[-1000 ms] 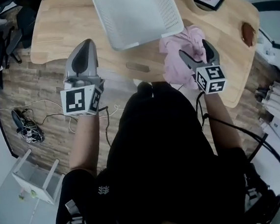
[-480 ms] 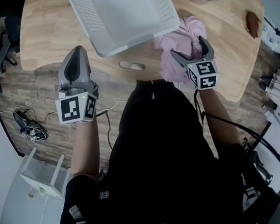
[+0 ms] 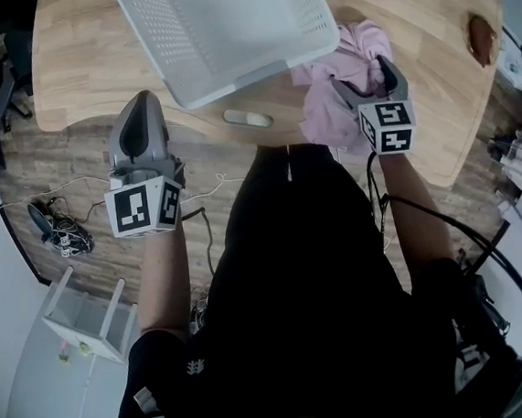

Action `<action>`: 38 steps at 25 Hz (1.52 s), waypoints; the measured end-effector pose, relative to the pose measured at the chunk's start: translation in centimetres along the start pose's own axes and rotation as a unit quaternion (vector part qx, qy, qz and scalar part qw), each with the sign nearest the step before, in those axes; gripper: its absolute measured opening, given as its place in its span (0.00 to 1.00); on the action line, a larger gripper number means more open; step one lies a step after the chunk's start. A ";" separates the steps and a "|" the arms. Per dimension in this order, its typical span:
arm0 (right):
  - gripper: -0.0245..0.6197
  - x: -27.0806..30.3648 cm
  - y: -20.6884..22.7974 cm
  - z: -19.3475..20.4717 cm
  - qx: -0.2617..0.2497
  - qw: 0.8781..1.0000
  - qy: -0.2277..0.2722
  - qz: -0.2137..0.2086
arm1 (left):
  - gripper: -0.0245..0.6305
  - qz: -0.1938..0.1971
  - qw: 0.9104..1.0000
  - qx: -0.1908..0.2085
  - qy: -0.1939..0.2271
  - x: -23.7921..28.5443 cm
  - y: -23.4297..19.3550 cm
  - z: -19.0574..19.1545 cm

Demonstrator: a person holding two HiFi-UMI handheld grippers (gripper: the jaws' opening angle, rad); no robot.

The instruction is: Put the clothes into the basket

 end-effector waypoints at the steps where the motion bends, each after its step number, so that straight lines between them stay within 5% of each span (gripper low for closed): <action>1: 0.71 -0.2 0.3 0.0 0.011 1.000 0.005 -0.003 | 0.05 0.000 1.000 0.001 0.001 -0.1 0.0 -0.1; 6: 0.33 -1.8 1.0 -1.0 0.048 0.998 0.035 -0.021 | 0.05 -0.003 1.000 0.000 0.012 -0.2 0.0 -1.1; 10: 0.21 -3.2 0.6 -1.8 0.043 0.997 0.046 -0.033 | 0.05 -0.002 1.000 0.000 0.026 -0.5 0.2 -2.6; 24: 0.15 -10.0 0.3 -5.0 0.032 0.993 0.110 -0.006 | 0.05 0.024 0.996 0.016 0.084 -1.7 1.2 -6.8; 27: 0.06 -11.6 0.6 -6.2 0.031 0.991 0.132 0.004 | 0.05 0.027 0.994 0.018 0.100 -2.2 1.8 -7.7; 38: 0.05 -16.5 2.3 -9.1 0.032 0.983 0.180 0.023 | 0.05 0.037 0.990 0.021 0.133 -3.6 3.7 -11.2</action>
Point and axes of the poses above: the fingertips, and each gripper's own axes: x forward along the fingers, y to its right, z out of its underside, the point moved 9 cm from there along -x, backward along the fingers, and after that the axes turned 1 degree about -y, right-handed, at the moved point
